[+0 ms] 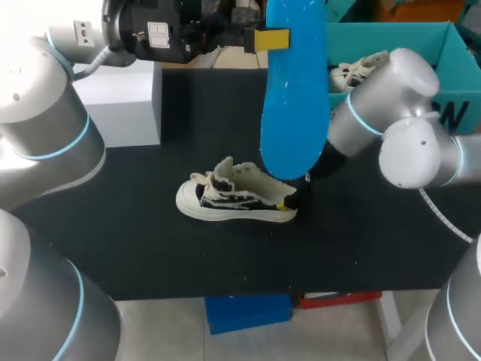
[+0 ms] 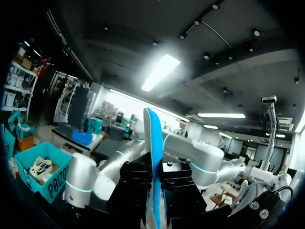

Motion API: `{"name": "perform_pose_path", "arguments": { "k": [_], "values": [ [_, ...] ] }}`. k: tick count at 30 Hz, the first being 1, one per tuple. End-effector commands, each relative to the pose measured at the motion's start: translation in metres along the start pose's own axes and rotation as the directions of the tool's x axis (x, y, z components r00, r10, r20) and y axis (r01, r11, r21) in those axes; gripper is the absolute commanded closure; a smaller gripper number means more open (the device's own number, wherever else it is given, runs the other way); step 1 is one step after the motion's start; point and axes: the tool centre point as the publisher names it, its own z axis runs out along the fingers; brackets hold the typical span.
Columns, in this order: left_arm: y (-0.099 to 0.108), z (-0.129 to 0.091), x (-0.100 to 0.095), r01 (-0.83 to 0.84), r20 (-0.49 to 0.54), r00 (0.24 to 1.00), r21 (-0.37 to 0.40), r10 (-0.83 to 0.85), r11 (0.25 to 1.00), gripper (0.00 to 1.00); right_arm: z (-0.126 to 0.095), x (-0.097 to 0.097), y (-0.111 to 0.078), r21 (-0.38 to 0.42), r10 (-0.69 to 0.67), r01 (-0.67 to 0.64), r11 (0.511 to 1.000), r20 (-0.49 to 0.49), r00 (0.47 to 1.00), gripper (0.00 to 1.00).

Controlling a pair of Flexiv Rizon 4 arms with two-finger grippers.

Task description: Take the shoe out of the shoebox, open the shoe tongue, remove and reinsert the insole, then place the shoe into the shoebox

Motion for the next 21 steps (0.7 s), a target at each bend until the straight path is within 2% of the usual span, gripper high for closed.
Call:
{"name": "perform_pose_path", "arguments": {
  "k": [1,11,21],
  "values": [
    [0.001,0.001,0.000,0.000,0.003,1.000,0.000,0.000,1.000,1.00,0.010,0.005,0.009,0.332,-0.003,-0.005,0.943,0.022,1.000,0.00],
    [0.001,0.001,0.000,0.000,0.003,1.000,0.000,0.000,1.000,1.00,0.015,0.006,0.013,0.383,-0.015,0.006,0.924,0.021,1.000,0.00],
    [0.001,0.001,0.000,0.000,0.003,1.000,0.000,0.000,1.000,1.00,0.023,0.009,0.009,0.375,-0.021,0.013,0.927,0.017,1.000,0.00]
  ]
}}
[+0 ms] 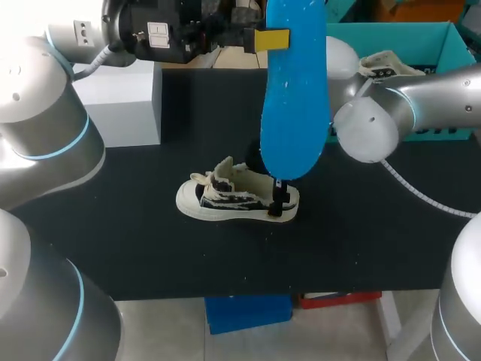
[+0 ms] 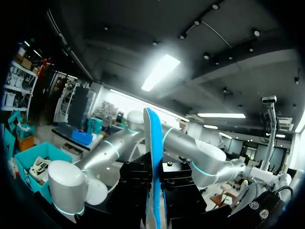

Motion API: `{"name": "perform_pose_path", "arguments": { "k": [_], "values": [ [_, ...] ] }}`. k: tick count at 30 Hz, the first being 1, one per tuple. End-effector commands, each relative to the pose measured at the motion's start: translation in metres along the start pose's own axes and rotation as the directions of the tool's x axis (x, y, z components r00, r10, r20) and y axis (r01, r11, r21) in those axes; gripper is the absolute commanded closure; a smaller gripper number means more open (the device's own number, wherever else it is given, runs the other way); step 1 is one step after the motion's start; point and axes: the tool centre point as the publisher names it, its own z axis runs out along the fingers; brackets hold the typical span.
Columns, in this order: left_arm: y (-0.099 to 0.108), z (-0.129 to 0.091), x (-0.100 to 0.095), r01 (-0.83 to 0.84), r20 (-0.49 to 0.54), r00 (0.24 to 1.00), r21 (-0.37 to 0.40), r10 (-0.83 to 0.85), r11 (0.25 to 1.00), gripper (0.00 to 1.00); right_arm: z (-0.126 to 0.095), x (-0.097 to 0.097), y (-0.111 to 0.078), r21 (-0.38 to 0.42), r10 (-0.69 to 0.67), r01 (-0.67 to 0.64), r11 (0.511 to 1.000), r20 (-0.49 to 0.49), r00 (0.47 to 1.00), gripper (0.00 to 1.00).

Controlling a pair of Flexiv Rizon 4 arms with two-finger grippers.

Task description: Take the shoe out of the shoebox, open the shoe tongue, remove and reinsert the insole, then place the shoe into the shoebox

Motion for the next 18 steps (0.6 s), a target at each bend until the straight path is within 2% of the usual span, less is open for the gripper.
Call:
{"name": "perform_pose_path", "arguments": {
  "k": [1,18],
  "values": [
    [0.0006,0.0009,0.0002,0.000,0.003,1.000,0.000,0.000,1.000,1.00,0.0035,0.0007,0.0042,0.065,-0.008,0.008,0.998,0.002,1.000,0.00],
    [0.0006,0.0009,0.0002,0.000,0.003,1.000,0.000,0.000,1.000,1.00,0.0061,0.0044,0.0041,0.054,-0.033,0.032,0.998,0.014,0.999,0.00]
  ]
}}
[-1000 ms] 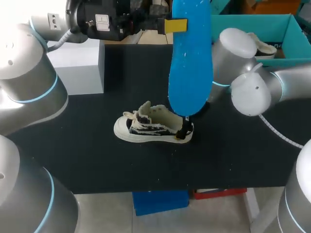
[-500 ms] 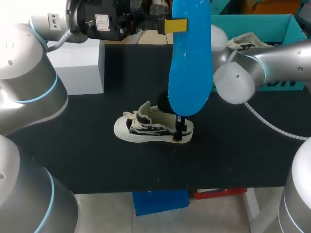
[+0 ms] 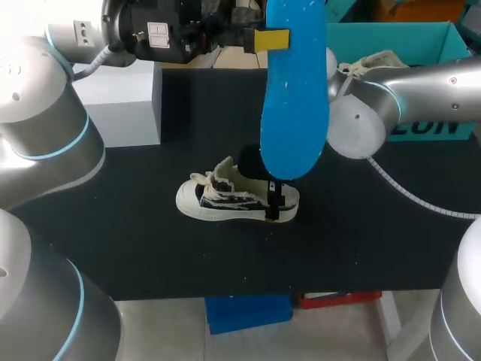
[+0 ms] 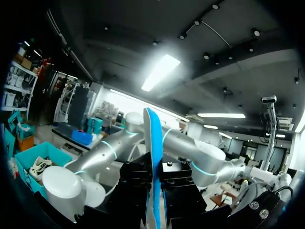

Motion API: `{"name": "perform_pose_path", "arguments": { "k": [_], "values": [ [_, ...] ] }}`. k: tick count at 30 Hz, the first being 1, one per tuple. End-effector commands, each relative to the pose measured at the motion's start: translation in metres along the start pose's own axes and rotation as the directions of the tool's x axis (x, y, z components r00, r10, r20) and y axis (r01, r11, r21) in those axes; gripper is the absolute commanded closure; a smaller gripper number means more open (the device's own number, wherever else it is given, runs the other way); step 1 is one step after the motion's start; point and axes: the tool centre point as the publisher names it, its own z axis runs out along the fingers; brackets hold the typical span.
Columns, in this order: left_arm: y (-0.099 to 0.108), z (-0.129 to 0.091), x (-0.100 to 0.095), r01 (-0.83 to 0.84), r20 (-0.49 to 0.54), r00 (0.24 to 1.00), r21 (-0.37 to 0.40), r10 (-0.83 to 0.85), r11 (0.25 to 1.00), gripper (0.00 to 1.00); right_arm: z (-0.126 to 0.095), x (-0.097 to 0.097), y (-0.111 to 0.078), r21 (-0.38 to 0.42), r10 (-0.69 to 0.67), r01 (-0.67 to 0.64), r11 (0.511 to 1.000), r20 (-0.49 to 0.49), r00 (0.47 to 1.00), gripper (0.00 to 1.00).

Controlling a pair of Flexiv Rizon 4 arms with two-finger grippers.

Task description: Take the shoe out of the shoebox, open the shoe tongue, remove and reinsert the insole, then place the shoe into the shoebox

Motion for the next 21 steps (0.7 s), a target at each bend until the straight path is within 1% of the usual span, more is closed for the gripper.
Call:
{"name": "perform_pose_path", "arguments": {
  "k": [1,2,4,8,11,13,17,21],
  "values": [
    [0.001,0.001,0.000,0.000,0.003,1.000,0.000,0.000,1.000,1.00,0.001,0.001,0.000,-0.030,-0.005,0.005,1.000,0.002,1.000,0.00],
    [0.001,0.001,0.000,0.000,0.003,1.000,0.000,0.000,1.000,1.00,0.001,0.000,-0.001,-0.046,-0.006,0.006,0.999,0.006,1.000,0.00],
    [0.001,0.001,0.000,0.000,0.003,1.000,0.000,0.000,1.000,1.00,-0.001,-0.002,-0.003,-0.117,-0.033,0.035,0.992,0.023,0.999,0.00],
    [0.001,0.001,0.000,0.000,0.003,1.000,0.000,0.000,1.000,1.00,-0.006,-0.003,-0.004,-0.222,-0.080,0.089,0.971,0.051,0.996,0.00],
    [0.001,0.001,0.000,0.000,0.003,1.000,0.000,0.000,1.000,1.00,-0.008,-0.003,-0.007,-0.339,-0.078,0.099,0.935,0.075,0.994,0.00],
    [0.001,0.001,0.000,0.000,0.003,1.000,0.000,0.000,1.000,1.00,-0.008,-0.003,-0.009,-0.383,-0.085,0.109,0.917,0.080,0.993,0.00],
    [0.001,0.001,0.000,0.000,0.003,1.000,0.000,0.000,1.000,1.00,-0.007,-0.003,-0.010,-0.431,-0.077,0.106,0.896,0.084,0.993,0.00],
    [0.001,0.001,0.000,0.000,0.003,1.000,0.000,0.000,1.000,1.00,-0.005,-0.003,-0.013,-0.495,-0.057,0.095,0.864,0.092,0.994,0.00]
  ]
}}
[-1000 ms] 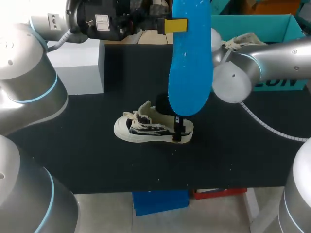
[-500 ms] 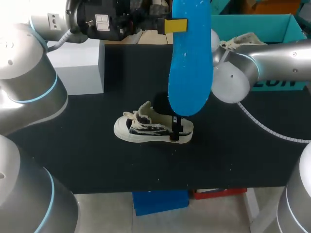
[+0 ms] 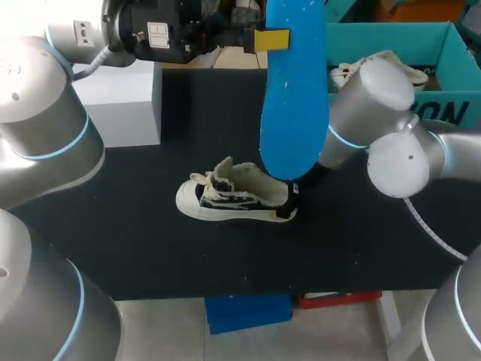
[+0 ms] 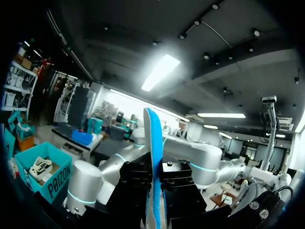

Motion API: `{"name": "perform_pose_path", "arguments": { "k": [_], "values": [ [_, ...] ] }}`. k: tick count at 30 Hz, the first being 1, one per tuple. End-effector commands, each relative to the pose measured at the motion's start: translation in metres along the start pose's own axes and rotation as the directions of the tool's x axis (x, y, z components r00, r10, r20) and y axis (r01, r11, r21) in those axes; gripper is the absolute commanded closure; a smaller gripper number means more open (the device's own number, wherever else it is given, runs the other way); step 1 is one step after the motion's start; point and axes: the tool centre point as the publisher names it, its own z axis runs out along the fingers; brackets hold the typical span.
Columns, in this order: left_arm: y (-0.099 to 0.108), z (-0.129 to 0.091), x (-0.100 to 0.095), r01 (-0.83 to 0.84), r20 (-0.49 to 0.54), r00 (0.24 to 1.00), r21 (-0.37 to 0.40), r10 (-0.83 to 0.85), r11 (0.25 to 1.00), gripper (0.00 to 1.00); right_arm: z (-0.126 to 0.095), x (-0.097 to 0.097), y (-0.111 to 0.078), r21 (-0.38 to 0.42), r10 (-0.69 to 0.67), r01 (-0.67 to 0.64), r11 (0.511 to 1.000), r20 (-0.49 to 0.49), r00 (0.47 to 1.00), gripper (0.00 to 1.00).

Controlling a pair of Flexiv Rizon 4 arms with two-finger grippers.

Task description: Take the shoe out of the shoebox, open the shoe tongue, remove and reinsert the insole, then place the shoe into the shoebox

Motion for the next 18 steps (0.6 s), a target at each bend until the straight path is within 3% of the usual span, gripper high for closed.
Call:
{"name": "perform_pose_path", "arguments": {
  "k": [1,8,18],
  "values": [
    [0.001,0.001,0.000,0.000,0.003,1.000,0.000,0.000,1.000,1.00,0.002,0.004,-0.010,-0.177,0.006,-0.005,0.984,0.010,1.000,0.00],
    [0.001,0.001,0.000,0.000,0.003,1.000,0.000,0.000,1.000,1.00,0.007,0.003,-0.011,-0.337,-0.014,0.015,0.942,0.007,1.000,0.00],
    [0.001,0.001,0.000,0.000,0.003,1.000,0.000,0.000,1.000,1.00,0.018,0.005,-0.016,-0.434,0.012,-0.017,0.901,-0.016,1.000,0.00]
  ]
}}
